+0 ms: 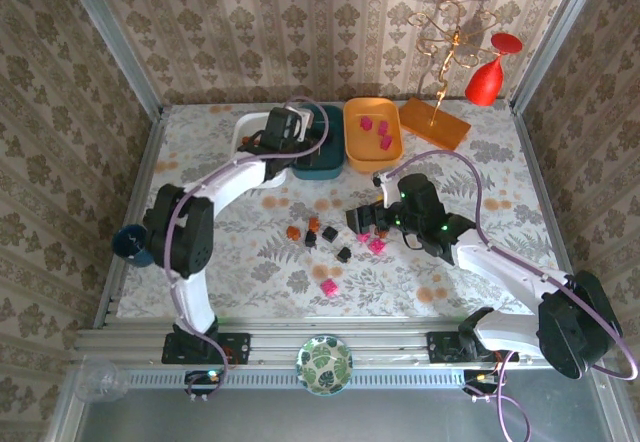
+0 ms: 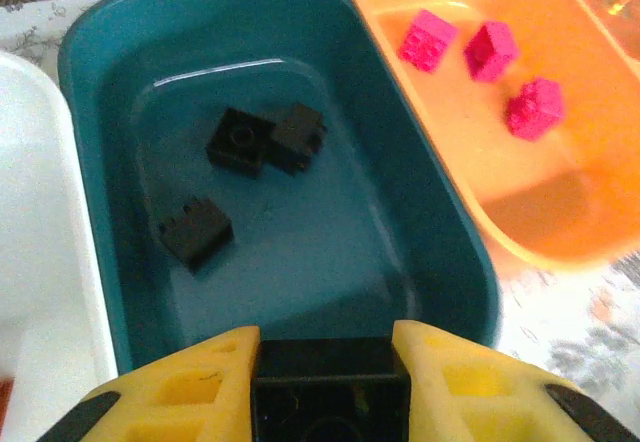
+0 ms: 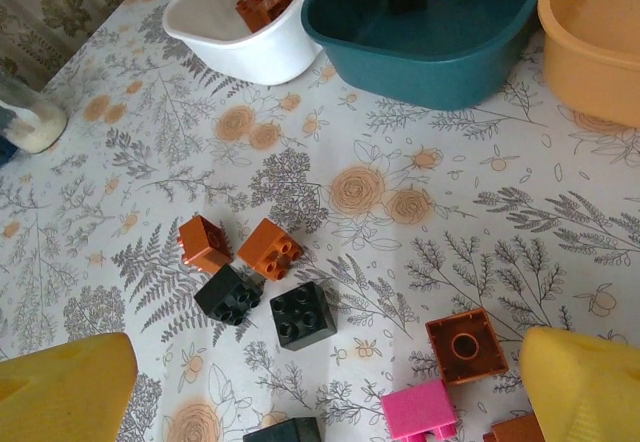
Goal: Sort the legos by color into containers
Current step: Place the lego in the container.
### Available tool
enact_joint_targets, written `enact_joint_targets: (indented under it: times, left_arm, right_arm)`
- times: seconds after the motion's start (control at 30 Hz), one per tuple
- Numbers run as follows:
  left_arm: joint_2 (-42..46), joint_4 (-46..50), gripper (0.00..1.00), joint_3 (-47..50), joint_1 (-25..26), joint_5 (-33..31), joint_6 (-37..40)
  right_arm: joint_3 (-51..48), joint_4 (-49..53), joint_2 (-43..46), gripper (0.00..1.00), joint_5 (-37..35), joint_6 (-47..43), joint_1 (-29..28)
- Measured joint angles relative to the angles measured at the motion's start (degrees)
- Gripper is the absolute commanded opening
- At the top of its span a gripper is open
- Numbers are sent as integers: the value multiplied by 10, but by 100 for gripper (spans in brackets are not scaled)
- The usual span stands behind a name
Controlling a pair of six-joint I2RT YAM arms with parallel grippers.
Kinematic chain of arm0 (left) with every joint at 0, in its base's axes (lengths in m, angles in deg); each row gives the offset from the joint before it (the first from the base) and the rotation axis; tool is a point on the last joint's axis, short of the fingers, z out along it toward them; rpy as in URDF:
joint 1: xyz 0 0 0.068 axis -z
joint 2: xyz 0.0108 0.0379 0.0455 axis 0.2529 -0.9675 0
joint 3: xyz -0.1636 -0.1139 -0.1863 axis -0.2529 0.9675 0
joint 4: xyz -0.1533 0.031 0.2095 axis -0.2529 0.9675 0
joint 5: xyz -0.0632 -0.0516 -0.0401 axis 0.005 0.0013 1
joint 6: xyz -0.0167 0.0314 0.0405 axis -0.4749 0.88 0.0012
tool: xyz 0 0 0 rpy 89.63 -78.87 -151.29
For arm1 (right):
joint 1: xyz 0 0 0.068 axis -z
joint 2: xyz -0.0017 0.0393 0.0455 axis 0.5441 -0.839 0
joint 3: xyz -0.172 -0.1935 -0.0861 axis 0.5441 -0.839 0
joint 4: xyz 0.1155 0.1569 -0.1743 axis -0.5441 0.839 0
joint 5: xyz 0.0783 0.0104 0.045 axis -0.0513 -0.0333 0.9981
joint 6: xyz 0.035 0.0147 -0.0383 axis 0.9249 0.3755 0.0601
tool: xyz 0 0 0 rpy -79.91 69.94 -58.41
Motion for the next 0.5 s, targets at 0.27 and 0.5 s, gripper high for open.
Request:
enact_joint_targets:
  times: [0.27, 0.5]
  left_arm:
    - [-152, 52, 58, -166, -10, 33, -10]
    - [-96, 70, 73, -130, -9, 35, -9]
  right_arm:
    - [0, 0, -6, 100, -17, 5, 0]
    - [22, 46, -48, 96, -66, 13, -4]
